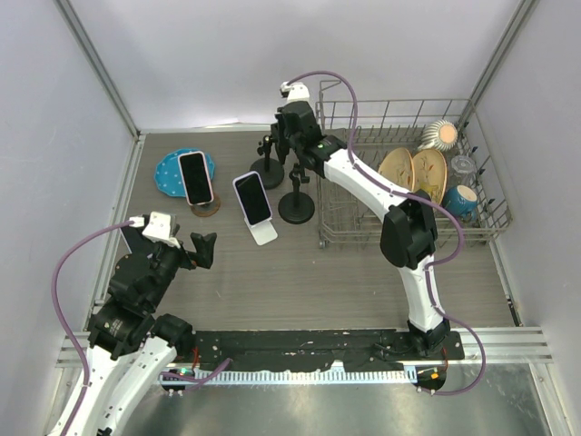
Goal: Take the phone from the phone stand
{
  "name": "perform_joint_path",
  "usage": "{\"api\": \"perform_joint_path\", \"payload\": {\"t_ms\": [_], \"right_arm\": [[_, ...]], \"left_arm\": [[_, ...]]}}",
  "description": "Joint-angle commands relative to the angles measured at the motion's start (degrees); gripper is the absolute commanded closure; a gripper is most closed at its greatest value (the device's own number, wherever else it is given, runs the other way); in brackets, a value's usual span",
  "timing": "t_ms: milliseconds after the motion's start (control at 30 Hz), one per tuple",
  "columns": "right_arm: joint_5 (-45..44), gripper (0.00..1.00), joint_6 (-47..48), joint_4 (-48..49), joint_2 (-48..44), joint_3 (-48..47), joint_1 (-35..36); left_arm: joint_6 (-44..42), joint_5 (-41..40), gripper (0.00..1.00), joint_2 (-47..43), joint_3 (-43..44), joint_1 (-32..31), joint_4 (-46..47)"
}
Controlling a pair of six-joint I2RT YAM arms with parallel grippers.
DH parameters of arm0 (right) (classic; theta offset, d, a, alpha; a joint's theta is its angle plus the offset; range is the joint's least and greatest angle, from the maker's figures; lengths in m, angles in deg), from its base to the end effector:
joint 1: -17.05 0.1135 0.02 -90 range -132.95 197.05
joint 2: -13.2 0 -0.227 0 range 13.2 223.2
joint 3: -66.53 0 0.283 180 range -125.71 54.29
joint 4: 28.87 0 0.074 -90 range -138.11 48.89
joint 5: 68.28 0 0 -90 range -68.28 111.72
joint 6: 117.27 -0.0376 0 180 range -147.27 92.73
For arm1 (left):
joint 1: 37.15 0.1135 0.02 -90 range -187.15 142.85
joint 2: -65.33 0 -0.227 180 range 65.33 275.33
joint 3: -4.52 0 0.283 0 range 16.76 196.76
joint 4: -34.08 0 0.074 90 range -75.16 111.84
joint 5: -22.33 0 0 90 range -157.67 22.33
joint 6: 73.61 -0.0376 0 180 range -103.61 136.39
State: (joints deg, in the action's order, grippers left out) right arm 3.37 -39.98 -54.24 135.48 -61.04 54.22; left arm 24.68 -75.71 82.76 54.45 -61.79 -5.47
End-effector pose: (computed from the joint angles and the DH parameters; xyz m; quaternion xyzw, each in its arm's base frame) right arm 0.4263 0.3084 0.2938 -0.0821 0.8101 0.1200 0.5680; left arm 0.1408 -0.0588 0.3199 0.0603 0.7464 -0.1369 0.6485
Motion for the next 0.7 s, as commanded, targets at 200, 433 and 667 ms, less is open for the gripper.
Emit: {"api": "perform_joint_path", "payload": {"t_ms": [200, 433, 667], "right_arm": [[0.9, 0.99, 1.8, 23.3, -14.7, 3.4, 0.4], [0.9, 0.99, 1.3, 27.7, -22.1, 11.2, 0.6], [2.4, 0.99, 0.7, 28.2, -28.5, 14.2, 0.8]], "left_arm": [[-0.6, -0.9, 0.0, 0.5, -0.1, -0.1, 1.3], [-0.5, -0.8, 0.0, 0.9, -0.1, -0.2, 1.4], [-0.5, -0.9, 0.0, 1.3, -0.2, -0.1, 1.3]]}}
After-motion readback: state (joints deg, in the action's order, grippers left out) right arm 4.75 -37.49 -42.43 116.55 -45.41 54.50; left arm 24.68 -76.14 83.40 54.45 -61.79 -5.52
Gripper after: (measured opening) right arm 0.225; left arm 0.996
